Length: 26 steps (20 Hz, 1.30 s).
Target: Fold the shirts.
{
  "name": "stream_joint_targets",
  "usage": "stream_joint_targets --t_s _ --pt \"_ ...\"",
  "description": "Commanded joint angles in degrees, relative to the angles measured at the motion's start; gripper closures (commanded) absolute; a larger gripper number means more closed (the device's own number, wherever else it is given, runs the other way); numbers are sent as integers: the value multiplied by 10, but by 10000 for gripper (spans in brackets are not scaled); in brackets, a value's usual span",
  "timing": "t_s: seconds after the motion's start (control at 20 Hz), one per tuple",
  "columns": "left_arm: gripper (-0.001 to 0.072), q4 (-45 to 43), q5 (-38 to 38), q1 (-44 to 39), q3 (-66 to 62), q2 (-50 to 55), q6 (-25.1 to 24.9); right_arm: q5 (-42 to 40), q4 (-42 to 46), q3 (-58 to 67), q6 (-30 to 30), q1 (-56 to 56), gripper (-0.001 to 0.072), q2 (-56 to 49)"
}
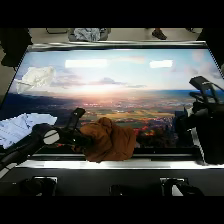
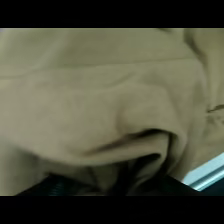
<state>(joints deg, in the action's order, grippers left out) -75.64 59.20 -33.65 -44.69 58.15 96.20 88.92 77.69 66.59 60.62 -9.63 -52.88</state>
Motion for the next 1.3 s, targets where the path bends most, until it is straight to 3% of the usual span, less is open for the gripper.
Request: stream_joint_targets --t_s 0.0,0.15,0.3,0.7,0.9,1.0,1.1,1.2,1.25 --pt "12 -94 123 53 -73 -26 -34 -23 -78 -41 -31 0 75 -39" --pt "11 -121 174 144 -83 -68 -75 -23 -100 -46 -39 0 77 -78" --pt "11 -43 172 202 -8 -74 -83 -25 -122 -46 -46 0 76 -113" --pt "19 148 11 203 198 -70 -140 -55 -125 -46 -56 65 68 -196" --pt "24 155 -69 203 201 -64 -156 -57 -125 -46 -57 100 68 -234" --pt "31 155 -96 203 201 -63 -175 -58 -125 -46 -61 121 25 -252" --pt "74 155 -106 203 201 -56 -178 -65 -125 -46 -62 141 23 -271" --pt "165 157 -106 203 201 -39 -178 -73 -128 -46 -62 158 23 -294" --pt "168 158 -106 203 201 -30 -178 -76 -133 -46 -62 167 23 -307"
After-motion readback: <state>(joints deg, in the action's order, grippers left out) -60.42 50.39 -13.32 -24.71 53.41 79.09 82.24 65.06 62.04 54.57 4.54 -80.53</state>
